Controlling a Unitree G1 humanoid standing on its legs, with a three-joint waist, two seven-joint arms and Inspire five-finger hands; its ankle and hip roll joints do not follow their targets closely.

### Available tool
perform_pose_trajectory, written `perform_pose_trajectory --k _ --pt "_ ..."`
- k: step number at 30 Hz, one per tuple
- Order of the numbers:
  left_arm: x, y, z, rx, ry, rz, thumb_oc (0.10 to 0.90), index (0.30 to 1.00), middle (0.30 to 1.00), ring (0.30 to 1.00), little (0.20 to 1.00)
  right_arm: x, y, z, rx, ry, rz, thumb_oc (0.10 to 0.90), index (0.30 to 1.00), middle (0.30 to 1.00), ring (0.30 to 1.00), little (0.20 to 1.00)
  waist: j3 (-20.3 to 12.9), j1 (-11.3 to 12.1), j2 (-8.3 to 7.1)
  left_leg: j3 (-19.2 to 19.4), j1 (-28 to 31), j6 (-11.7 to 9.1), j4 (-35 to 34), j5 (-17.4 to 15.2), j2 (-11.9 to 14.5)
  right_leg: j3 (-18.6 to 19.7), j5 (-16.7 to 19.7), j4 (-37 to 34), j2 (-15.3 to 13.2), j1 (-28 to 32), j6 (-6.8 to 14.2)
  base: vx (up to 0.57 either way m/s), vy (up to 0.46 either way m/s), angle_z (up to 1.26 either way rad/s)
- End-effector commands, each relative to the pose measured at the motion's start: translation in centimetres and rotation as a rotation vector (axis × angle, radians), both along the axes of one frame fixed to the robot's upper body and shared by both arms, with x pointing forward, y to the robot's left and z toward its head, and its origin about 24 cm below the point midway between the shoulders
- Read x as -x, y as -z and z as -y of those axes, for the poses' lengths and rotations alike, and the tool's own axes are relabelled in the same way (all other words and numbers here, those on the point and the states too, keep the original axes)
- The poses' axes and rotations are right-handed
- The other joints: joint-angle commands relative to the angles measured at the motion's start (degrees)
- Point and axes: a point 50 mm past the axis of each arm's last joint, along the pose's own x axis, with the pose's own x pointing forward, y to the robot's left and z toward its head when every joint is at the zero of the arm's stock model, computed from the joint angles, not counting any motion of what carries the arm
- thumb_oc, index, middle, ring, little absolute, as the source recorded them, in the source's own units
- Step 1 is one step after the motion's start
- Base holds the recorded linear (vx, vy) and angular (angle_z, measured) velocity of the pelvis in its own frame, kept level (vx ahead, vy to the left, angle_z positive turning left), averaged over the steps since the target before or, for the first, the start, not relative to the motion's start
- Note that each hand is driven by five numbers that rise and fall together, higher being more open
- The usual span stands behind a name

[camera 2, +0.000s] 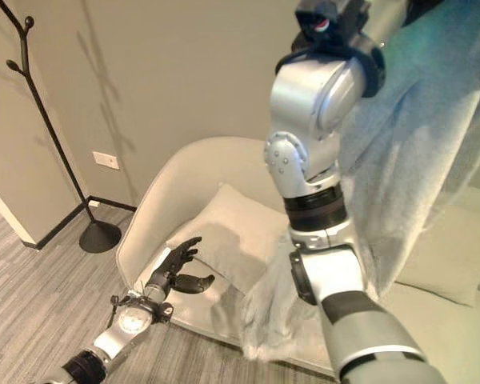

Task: Hang the clothes on the sofa on the clothes rack.

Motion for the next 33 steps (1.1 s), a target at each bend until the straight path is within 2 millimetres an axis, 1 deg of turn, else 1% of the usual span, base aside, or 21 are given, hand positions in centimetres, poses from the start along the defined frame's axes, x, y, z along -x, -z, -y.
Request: perform_pose_trajectory --k 1,5,7,9,10,12,17,18,20,22,23,26,27,28,30,31,32,33 --pt "-3.0 -4.2 2.0 -0.028 0.062 0.273 0.800 0.900 0.900 0.900 0.900 2.3 -4.0 0.2 0.078 0.063 0.181 0.400 0.300 0.300 0.300 0.300 -2.03 1.25 -0.75 -1.11 2.11 0.73 0.19 -8.41 0.69 0.14 -5.38 0.89 -0.73 2.28 0.49 0.00 0.000 0.00" --pt "-3.0 -3.6 2.2 -0.085 0.057 0.278 0.800 0.900 0.900 0.900 0.900 2.4 -3.8 0.3 0.080 0.063 0.191 0.400 0.300 0.300 0.300 0.300 -2.11 1.02 -1.13 -1.02 2.20 0.70 0.19 -8.49 0.86 0.12 -5.41 0.89 -0.59 2.27 0.46 0.00 0.000 0.00" --pt "-2.9 -3.2 2.8 -0.107 0.073 0.273 0.800 0.900 0.900 0.900 0.900 2.4 -3.7 0.1 0.078 0.054 0.195 0.400 0.300 0.300 0.300 0.300 -2.14 0.87 -1.34 -0.92 2.26 0.62 0.19 -8.47 0.93 0.08 -5.47 0.89 -0.49 2.33 0.41 0.00 0.000 0.00" --pt "-2.7 -2.4 3.5 -0.177 0.106 0.273 0.800 0.900 0.900 0.900 0.900 2.5 -3.6 0.1 0.060 0.033 0.200 0.400 0.300 0.300 0.300 0.300 -2.18 0.55 -1.45 -0.81 2.35 0.65 0.19 -8.53 0.99 0.11 -5.48 0.89 -0.49 2.33 0.42 0.00 0.000 0.00" --pt "-3.0 -2.2 3.9 -0.208 0.105 0.270 0.800 0.900 0.900 0.900 0.900 2.7 -3.4 -0.1 0.050 0.022 0.207 0.400 0.300 0.300 0.300 0.300 -2.26 0.27 -1.64 -0.73 2.37 0.65 0.19 -8.55 1.02 0.14 -5.49 0.89 -0.46 2.35 0.38 0.00 0.000 0.00" --pt "-3.4 -2.2 5.2 -0.235 0.108 0.284 0.800 0.900 0.900 0.900 0.900 2.8 -3.1 -0.3 0.050 0.015 0.211 0.400 0.300 0.300 0.300 0.300 -2.28 -0.27 -1.83 -0.65 2.37 0.62 0.19 -8.56 1.02 0.11 -5.50 0.89 -0.45 2.38 0.36 0.00 0.000 0.00" --pt "-4.6 -3.1 8.3 -0.209 0.081 0.280 0.800 0.900 0.900 0.900 0.900 3.9 -2.6 -1.2 0.072 -0.003 0.250 0.400 0.300 0.300 0.300 0.300 -2.19 -1.83 -2.17 -0.41 2.21 0.51 0.19 -8.36 1.15 0.29 -5.32 0.89 -0.48 1.98 0.27 0.00 -0.018 -0.01" --pt "-4.9 -3.4 9.3 -0.165 0.055 0.247 0.800 0.900 0.900 0.900 0.900 4.6 -2.4 -1.7 0.100 -0.008 0.273 0.400 0.300 0.300 0.300 0.300 -2.17 -2.61 -2.33 -0.18 2.19 0.37 0.19 -8.25 1.30 0.50 -5.29 0.89 -0.34 1.76 0.24 0.01 -0.064 -0.05" --pt "-5.5 -3.9 10.1 -0.128 0.025 0.225 0.800 0.900 0.900 0.900 0.900 5.1 -2.3 -2.1 0.128 -0.006 0.290 0.400 0.300 0.300 0.300 0.300 -2.02 -3.31 -2.23 0.17 2.12 0.20 0.19 -8.06 1.51 0.81 -5.23 0.89 -0.18 1.49 0.18 -0.01 -0.059 -0.05" --pt "-5.8 -4.6 11.1 -0.059 0.011 0.191 0.800 0.900 0.900 0.900 0.900 5.5 -2.3 -2.6 0.152 -0.020 0.304 0.400 0.300 0.300 0.300 0.300 -2.04 -4.20 -2.09 0.70 2.19 0.02 0.19 -7.95 1.84 1.72 -5.18 0.89 0.12 1.15 0.09 0.00 -0.052 -0.06" --pt "-5.8 -4.6 11.2 -0.057 0.010 0.192 0.800 0.900 0.900 0.900 0.900 5.5 -2.3 -2.7 0.153 -0.020 0.304 0.400 0.300 0.300 0.300 0.300 -2.02 -4.11 -1.99 0.81 2.20 0.01 0.19 -7.98 1.88 1.83 -5.15 0.89 0.16 1.09 0.08 0.00 -0.043 -0.06" --pt "-6.0 -5.8 13.0 0.062 0.007 0.140 0.800 0.900 0.900 0.900 0.900 5.8 -2.5 -3.4 0.169 -0.032 0.310 0.400 0.300 0.300 0.300 0.300 -2.08 -5.27 -1.71 1.85 2.48 -0.17 0.19 -7.92 2.45 3.03 -5.11 0.89 0.67 0.57 -0.10 -0.01 -0.068 -0.18" --pt "-6.0 -6.3 14.0 0.153 0.009 0.091 0.800 0.900 0.900 0.900 0.900 5.8 -2.5 -3.7 0.174 -0.039 0.300 0.400 0.300 0.300 0.300 0.300 -2.17 -5.87 -1.47 2.31 2.69 -0.30 0.19 -7.95 2.87 3.73 -5.20 0.89 1.04 0.31 -0.24 -0.01 -0.074 -0.34" --pt "-6.0 -6.3 14.0 0.153 0.009 0.091 0.800 0.900 0.900 0.900 0.900 5.8 -2.5 -3.7 0.174 -0.039 0.300 0.400 0.300 0.300 0.300 0.300 -2.17 -5.86 -1.46 2.33 2.69 -0.31 0.19 -7.95 2.88 3.75 -5.19 0.89 1.05 0.31 -0.24 0.00 -0.075 -0.42" --pt "-5.4 -6.4 15.2 0.251 0.033 0.026 0.800 0.900 0.900 0.900 0.900 5.2 -2.6 -3.7 0.164 -0.045 0.266 0.400 0.300 0.300 0.300 0.300 -2.33 -6.32 -1.16 2.72 2.82 -0.47 0.19 -7.93 3.30 4.19 -5.28 0.89 1.44 0.28 -0.44 0.00 -0.068 -0.18" --pt "-4.9 -6.2 16.0 0.304 0.052 -0.036 0.800 0.900 0.900 0.900 0.900 4.7 -2.6 -3.7 0.157 -0.050 0.235 0.400 0.300 0.300 0.300 0.300 -2.42 -6.57 -0.97 2.78 2.78 -0.64 0.19 -7.83 3.62 4.44 -5.36 0.89 1.78 0.27 -0.66 0.00 -0.059 -0.02" --pt "-4.9 -6.2 16.0 0.305 0.052 -0.036 0.800 0.900 0.900 0.900 0.900 4.7 -2.6 -3.7 0.157 -0.050 0.235 0.400 0.300 0.300 0.300 0.300 -2.43 -6.56 -0.94 2.79 2.77 -0.66 0.19 -7.84 3.65 4.43 -5.36 0.89 1.80 0.25 -0.68 0.00 -0.058 -0.01" --pt "-4.6 -6.2 16.4 0.330 0.068 -0.057 0.800 0.900 0.900 0.900 0.900 4.4 -2.6 -3.6 0.151 -0.049 0.222 0.400 0.300 0.300 0.300 0.300 -2.42 -6.66 -0.82 2.80 2.77 -0.70 0.19 -7.80 3.75 4.53 -5.43 0.89 1.97 0.27 -0.74 -0.01 -0.053 -0.02"
